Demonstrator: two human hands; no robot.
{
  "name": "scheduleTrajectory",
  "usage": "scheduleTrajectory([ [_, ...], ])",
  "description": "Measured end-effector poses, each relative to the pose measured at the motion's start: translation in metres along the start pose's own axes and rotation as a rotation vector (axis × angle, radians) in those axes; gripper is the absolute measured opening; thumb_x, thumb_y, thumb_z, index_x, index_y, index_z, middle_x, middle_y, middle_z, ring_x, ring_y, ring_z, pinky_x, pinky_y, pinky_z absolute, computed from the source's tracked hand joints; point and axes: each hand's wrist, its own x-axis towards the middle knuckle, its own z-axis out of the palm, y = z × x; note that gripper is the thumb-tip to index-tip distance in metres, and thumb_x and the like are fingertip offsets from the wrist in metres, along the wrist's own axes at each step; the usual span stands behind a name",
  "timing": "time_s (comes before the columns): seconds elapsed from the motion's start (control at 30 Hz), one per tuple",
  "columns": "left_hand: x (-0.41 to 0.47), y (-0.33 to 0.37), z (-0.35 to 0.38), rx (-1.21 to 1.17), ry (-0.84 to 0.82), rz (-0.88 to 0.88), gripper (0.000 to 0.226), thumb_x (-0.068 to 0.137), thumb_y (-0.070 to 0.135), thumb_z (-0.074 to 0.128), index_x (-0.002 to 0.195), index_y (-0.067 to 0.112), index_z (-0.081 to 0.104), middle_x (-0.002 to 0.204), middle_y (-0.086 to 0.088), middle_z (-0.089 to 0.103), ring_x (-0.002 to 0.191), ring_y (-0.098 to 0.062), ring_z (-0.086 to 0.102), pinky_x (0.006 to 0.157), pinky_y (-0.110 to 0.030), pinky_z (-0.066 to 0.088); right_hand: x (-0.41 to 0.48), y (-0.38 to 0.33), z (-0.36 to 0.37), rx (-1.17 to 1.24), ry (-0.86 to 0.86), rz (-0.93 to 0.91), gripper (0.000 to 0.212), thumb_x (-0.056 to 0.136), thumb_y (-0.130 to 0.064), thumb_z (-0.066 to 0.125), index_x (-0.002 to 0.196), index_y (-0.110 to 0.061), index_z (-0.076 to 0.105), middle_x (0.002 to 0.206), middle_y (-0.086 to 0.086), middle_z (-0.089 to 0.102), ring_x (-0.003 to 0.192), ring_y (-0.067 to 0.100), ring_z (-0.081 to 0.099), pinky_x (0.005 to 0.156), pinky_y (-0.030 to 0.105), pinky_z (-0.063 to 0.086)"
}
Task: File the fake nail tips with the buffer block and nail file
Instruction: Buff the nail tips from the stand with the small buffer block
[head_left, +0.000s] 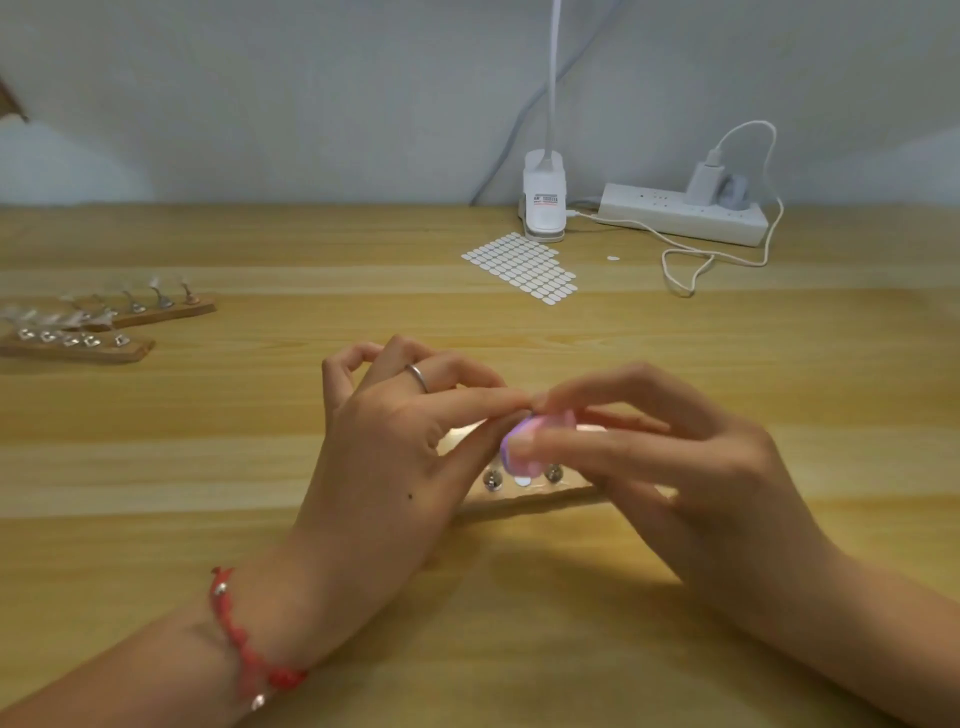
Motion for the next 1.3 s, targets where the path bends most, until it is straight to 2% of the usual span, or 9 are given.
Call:
scheduleTrajectory([
  [0.17, -0.0013, -0.0005, 0.0008, -0.027, -0.003, -0.018, 0.013, 0.087, 0.043, 0.054, 0.095, 0.049, 0.062, 0.09, 0.022, 0.065, 0.092, -0.007, 0.052, 0.09, -0.035, 0.021, 0.0005, 0.0006, -0.0005, -0.005, 0.026, 0.046, 0.028, 0.096, -0.002, 0.059, 0.114, -0.022, 0.066, 0.106, 0.006, 0.064, 0.099, 0.008, 0.063, 0.079, 0.023, 0.053],
  [0.4, -0.0026, -0.0007, 0.0015, 0.022, -0.046, 0.009, 0.021, 0.087, 0.042, 0.053, 0.093, 0.04, 0.073, 0.089, 0.023, 0.063, 0.091, -0.004, 0.05, 0.09, -0.035, 0.02, 0.0006, 0.0001, 0.0001, -0.005, -0.002, 0.038, 0.034, 0.09, 0.005, 0.057, 0.112, -0.017, 0.071, 0.109, 0.009, 0.064, 0.101, 0.015, 0.065, 0.086, 0.018, 0.052],
  [0.5, -0.0025, -0.0017, 0.0019, 0.007, -0.032, -0.008, 0.02, 0.087, 0.044, 0.053, 0.091, 0.043, 0.072, 0.088, 0.023, 0.063, 0.091, -0.002, 0.049, 0.09, -0.034, 0.021, -0.0005, 0.0009, -0.0002, -0.053, 0.023, 0.058, 0.033, 0.09, 0.002, 0.059, 0.112, -0.019, 0.072, 0.108, 0.008, 0.065, 0.099, 0.01, 0.065, 0.082, 0.023, 0.053],
  [0.63, -0.0039, -0.0041, 0.0035, -0.019, -0.026, 0.003, 0.02, 0.087, 0.042, 0.05, 0.096, 0.045, 0.067, 0.09, 0.025, 0.062, 0.096, 0.004, 0.049, 0.091, -0.032, 0.022, -0.0012, 0.0007, 0.0017, 0.037, 0.012, 0.019, 0.032, 0.092, 0.002, 0.057, 0.11, -0.018, 0.073, 0.11, 0.01, 0.063, 0.105, 0.013, 0.066, 0.091, 0.02, 0.052],
  [0.7, -0.0031, -0.0057, 0.0042, -0.019, -0.01, 0.0, 0.018, 0.087, 0.045, 0.051, 0.092, 0.045, 0.068, 0.089, 0.026, 0.062, 0.095, 0.005, 0.049, 0.093, -0.03, 0.022, -0.0005, 0.002, 0.0011, -0.034, 0.034, 0.056, 0.035, 0.089, 0.006, 0.061, 0.111, -0.019, 0.074, 0.109, 0.007, 0.064, 0.104, 0.007, 0.064, 0.089, 0.015, 0.05],
  [0.8, -0.0018, -0.0056, 0.005, -0.006, -0.007, 0.025, 0.02, 0.086, 0.043, 0.05, 0.096, 0.042, 0.067, 0.089, 0.027, 0.06, 0.091, 0.006, 0.047, 0.089, -0.031, 0.023, -0.0009, 0.001, 0.0019, 0.019, 0.025, 0.036, 0.032, 0.093, 0.005, 0.058, 0.108, -0.016, 0.076, 0.109, 0.01, 0.064, 0.104, 0.012, 0.066, 0.09, 0.02, 0.053],
  [0.97, -0.0002, -0.0046, 0.004, -0.005, 0.01, 0.023, 0.021, 0.085, 0.044, 0.051, 0.09, 0.041, 0.071, 0.088, 0.028, 0.061, 0.089, 0.002, 0.049, 0.084, -0.032, 0.024, 0.0016, -0.0023, 0.0006, 0.003, 0.074, 0.108, 0.026, 0.092, -0.004, 0.064, 0.105, -0.022, 0.077, 0.106, 0.001, 0.066, 0.095, 0.006, 0.066, 0.075, 0.014, 0.052],
  [1.2, 0.0012, -0.0066, 0.0065, -0.043, -0.002, 0.018, 0.018, 0.082, 0.045, 0.052, 0.089, 0.041, 0.068, 0.088, 0.029, 0.061, 0.088, 0.003, 0.05, 0.082, -0.031, 0.027, 0.0002, -0.0016, 0.0019, 0.035, 0.038, 0.061, 0.024, 0.096, -0.006, 0.06, 0.106, -0.019, 0.077, 0.108, 0.005, 0.064, 0.093, 0.007, 0.067, 0.082, 0.015, 0.051],
  [1.3, 0.001, -0.0058, 0.0062, -0.063, 0.002, -0.007, 0.018, 0.084, 0.045, 0.053, 0.088, 0.041, 0.07, 0.088, 0.029, 0.062, 0.091, 0.004, 0.051, 0.082, -0.031, 0.029, 0.0001, 0.003, -0.0003, -0.067, 0.056, 0.078, 0.027, 0.092, -0.004, 0.063, 0.108, -0.023, 0.076, 0.108, 0.002, 0.065, 0.092, 0.006, 0.065, 0.079, 0.014, 0.05],
])
